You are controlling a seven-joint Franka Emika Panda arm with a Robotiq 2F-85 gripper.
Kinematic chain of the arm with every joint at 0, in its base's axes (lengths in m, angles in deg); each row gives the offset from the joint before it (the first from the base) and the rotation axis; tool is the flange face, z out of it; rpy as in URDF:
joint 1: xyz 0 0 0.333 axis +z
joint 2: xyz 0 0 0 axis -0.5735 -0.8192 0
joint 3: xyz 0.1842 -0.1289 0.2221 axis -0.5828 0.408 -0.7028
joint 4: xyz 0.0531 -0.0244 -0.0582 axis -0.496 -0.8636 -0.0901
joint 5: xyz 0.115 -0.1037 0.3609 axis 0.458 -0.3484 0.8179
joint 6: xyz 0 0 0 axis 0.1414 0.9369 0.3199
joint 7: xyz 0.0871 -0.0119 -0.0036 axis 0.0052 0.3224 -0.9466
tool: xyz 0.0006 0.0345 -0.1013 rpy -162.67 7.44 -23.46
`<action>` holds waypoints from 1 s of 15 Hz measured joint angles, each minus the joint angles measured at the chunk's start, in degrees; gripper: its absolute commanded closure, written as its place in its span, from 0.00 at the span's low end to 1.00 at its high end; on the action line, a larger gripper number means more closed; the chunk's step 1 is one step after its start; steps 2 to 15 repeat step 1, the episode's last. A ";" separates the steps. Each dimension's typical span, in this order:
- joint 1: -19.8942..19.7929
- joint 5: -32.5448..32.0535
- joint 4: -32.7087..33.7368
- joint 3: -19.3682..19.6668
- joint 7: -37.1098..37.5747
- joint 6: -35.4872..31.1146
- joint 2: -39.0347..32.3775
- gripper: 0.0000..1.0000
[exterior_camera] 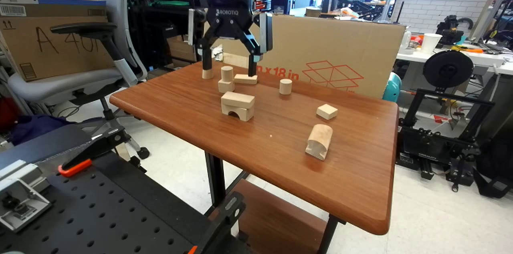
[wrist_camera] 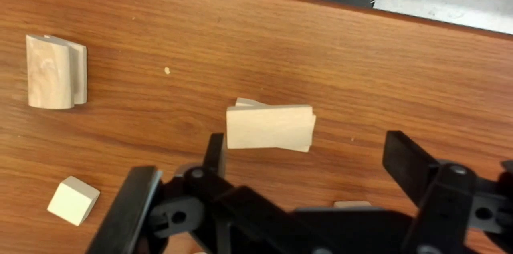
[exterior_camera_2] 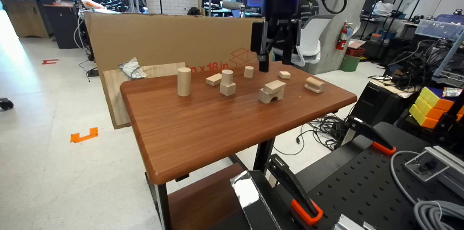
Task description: Remove the rectangular block from the stack on the left and place it on top of the block on the front left side of the table
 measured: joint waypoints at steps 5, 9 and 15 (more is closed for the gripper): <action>-0.06 0.44 -0.38 -0.02 -0.39 0.75 1.24 0.00; -0.06 0.44 -0.38 -0.02 -0.39 0.75 1.24 0.00; -0.06 0.44 -0.38 -0.02 -0.39 0.75 1.24 0.00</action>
